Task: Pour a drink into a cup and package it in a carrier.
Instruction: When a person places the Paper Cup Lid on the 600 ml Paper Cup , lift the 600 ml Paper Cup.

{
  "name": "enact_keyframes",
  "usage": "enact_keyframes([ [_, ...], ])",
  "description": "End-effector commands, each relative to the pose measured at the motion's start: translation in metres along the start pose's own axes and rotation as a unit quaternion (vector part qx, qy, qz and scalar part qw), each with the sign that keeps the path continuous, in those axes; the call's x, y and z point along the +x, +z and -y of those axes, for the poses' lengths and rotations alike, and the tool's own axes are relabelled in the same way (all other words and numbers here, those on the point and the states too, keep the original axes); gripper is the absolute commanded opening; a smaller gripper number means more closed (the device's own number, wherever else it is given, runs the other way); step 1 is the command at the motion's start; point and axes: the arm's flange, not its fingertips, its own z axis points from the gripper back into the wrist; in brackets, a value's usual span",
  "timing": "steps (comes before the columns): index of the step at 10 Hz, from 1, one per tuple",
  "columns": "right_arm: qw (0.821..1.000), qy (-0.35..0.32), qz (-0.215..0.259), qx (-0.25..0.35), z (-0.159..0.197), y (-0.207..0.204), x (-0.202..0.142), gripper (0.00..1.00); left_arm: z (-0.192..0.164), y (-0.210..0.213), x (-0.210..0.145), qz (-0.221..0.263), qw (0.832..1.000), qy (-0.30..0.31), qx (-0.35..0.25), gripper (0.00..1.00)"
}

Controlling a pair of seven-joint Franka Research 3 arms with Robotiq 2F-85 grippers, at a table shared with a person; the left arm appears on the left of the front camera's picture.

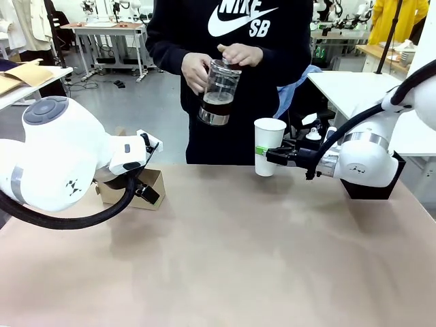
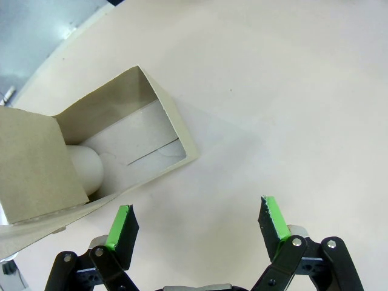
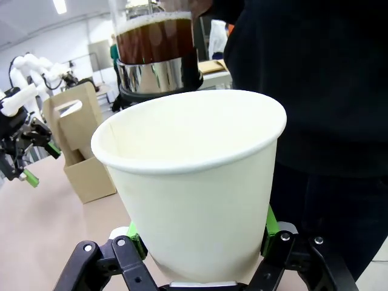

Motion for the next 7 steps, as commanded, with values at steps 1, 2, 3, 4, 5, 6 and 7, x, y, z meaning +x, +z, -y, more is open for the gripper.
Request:
enact_keyframes([
  [1, 1.000, -0.001, 0.001, 0.001, -0.0045, 0.0010, 0.0024, 0.80, -0.0006, 0.0005, -0.0002, 0.001, 1.000, 0.001, -0.001, 1.00],
  [2, 1.000, -0.001, 0.001, 0.001, -0.0045, 0.0010, 0.0024, 0.80, -0.0006, 0.0005, -0.0002, 0.001, 1.000, 0.001, -0.001, 1.00],
  [3, 1.000, -0.001, 0.001, 0.001, -0.0045, 0.0010, 0.0024, 0.80, -0.0006, 0.0005, -0.0002, 0.001, 1.000, 0.001, -0.001, 1.00],
  [4, 1.000, -0.001, 0.001, 0.001, -0.0045, 0.0010, 0.0024, 0.80, -0.0006, 0.0005, -0.0002, 0.001, 1.000, 0.001, -0.001, 1.00],
  [5, 1.000, -0.001, 0.001, 0.001, -0.0045, 0.0010, 0.0024, 0.80, -0.0006, 0.0005, -0.0002, 0.001, 1.000, 0.001, -0.001, 1.00],
  [6, 1.000, -0.001, 0.001, 0.001, -0.0045, 0.0010, 0.0024, 0.80, -0.0006, 0.0005, -0.0002, 0.001, 1.000, 0.001, -0.001, 1.00],
  [7, 1.000, -0.001, 0.001, 0.001, -0.0045, 0.0010, 0.0024, 0.80, -0.0006, 0.0005, -0.0002, 0.001, 1.000, 0.001, -0.001, 1.00],
])
